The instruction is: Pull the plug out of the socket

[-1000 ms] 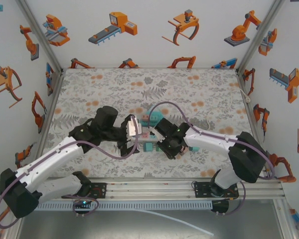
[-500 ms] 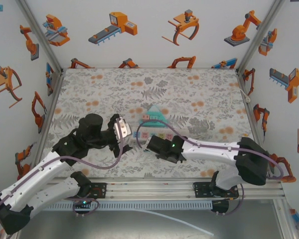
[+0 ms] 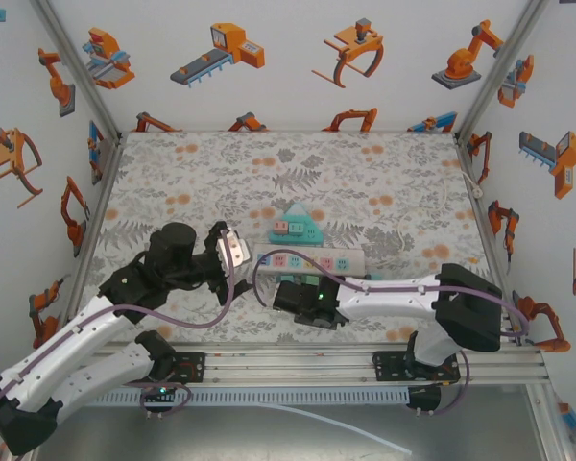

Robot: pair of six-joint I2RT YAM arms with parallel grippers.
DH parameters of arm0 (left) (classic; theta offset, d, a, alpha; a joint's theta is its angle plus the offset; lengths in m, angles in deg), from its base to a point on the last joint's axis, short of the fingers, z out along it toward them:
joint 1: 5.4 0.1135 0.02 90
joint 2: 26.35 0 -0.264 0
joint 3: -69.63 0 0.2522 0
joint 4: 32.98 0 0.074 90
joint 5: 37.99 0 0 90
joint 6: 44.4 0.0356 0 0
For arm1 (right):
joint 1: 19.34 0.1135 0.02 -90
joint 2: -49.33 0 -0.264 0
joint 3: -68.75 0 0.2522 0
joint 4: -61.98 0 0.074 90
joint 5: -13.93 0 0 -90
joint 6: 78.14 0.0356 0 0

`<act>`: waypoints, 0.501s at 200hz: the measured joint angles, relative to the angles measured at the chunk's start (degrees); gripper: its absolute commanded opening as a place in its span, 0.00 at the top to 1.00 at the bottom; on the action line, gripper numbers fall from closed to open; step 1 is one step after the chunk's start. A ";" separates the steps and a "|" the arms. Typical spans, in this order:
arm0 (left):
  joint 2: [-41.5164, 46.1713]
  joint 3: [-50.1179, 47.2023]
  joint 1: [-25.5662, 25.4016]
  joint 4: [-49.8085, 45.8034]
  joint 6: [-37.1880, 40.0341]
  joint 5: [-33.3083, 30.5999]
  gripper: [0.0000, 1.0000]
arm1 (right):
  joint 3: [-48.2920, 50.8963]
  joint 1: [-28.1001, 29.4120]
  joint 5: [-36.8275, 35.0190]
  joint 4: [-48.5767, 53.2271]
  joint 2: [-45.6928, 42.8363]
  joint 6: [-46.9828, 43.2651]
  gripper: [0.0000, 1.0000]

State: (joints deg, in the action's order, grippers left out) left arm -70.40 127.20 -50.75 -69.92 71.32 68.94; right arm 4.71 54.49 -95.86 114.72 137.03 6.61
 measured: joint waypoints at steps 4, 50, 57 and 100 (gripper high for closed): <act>-0.02 -0.02 0.00 0.00 -0.02 0.00 0.03 | 0.07 0.11 0.31 0.02 -0.11 0.11 0.53; -0.48 -0.74 0.07 0.79 -1.18 -0.22 0.03 | 0.17 0.31 0.63 -0.70 -5.86 0.85 0.47; -1.11 -0.79 0.17 1.25 -1.92 -0.44 0.03 | 0.35 0.22 0.09 -1.22 -8.11 0.57 0.45; -13.03 2.78 4.85 5.60 -14.40 -4.52 0.03 | 3.61 -10.60 0.96 -9.77 -25.07 -1.49 0.28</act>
State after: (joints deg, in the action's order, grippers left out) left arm -83.43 129.98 -45.89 -64.33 56.91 64.41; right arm 8.31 43.88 -94.90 104.95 111.96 5.12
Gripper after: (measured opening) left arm 0.971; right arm 0.660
